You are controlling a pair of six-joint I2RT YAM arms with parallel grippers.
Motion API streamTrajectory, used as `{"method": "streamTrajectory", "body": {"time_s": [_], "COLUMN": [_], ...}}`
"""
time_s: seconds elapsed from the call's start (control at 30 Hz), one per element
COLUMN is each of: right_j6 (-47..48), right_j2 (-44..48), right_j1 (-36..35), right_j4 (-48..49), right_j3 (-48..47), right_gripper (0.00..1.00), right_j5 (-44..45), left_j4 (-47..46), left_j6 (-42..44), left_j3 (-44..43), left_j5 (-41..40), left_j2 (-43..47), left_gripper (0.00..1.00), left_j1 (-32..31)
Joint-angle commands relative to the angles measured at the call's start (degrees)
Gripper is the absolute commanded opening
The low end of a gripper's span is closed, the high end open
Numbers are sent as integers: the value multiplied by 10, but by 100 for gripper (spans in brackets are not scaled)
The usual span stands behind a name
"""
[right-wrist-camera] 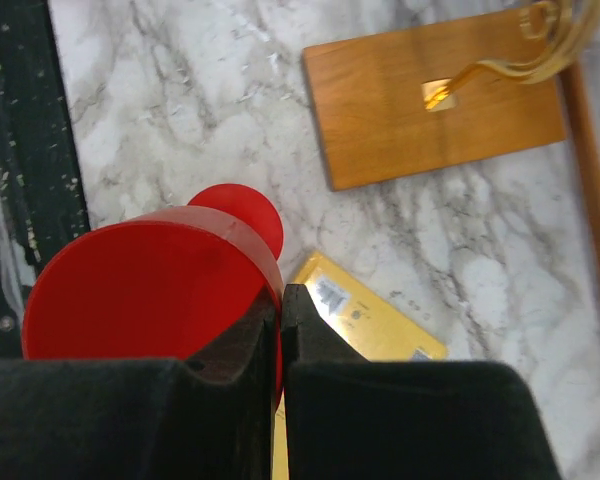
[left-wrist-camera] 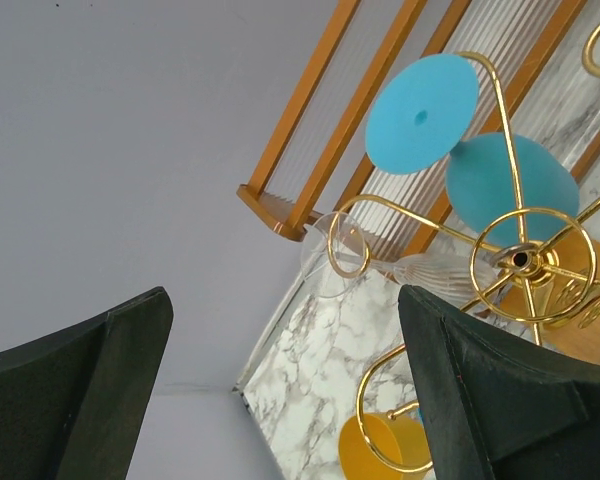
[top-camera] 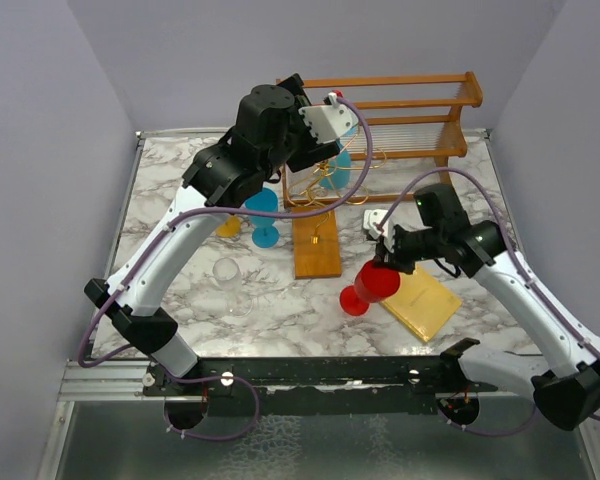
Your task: Place the wine glass upside down on the wine glass rack
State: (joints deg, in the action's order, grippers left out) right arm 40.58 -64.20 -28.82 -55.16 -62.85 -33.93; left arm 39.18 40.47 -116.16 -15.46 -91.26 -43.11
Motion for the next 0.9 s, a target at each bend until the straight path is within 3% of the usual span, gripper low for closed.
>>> {"method": "streamTrajectory", "body": {"time_s": [0.0, 0.13, 0.27, 0.5, 0.63, 0.87], "right_j6": [-47, -80, -107, -147, -130, -124], "right_j2": [64, 105, 122, 85, 52, -16], "right_j1": [-3, 2, 61, 133, 133, 133], "right_j4": [60, 93, 146, 244, 288, 318], "right_j3": [-25, -21, -14, -75, -130, -252], "right_gripper": [1, 1, 1, 1, 1, 1], "right_j5": [95, 252, 375, 537, 580, 533], "left_j4": [-2, -2, -4, -22, -40, -65], "left_j6": [-52, -82, -110, -161, -195, -273], "left_j3": [-34, -55, -79, -100, -98, -86], "left_j5": [51, 75, 96, 110, 104, 112], "left_j2": [-7, -16, -24, -36, -41, -40], "left_gripper": [99, 99, 99, 99, 99, 99], "left_j1": [5, 6, 7, 7, 8, 7]}}
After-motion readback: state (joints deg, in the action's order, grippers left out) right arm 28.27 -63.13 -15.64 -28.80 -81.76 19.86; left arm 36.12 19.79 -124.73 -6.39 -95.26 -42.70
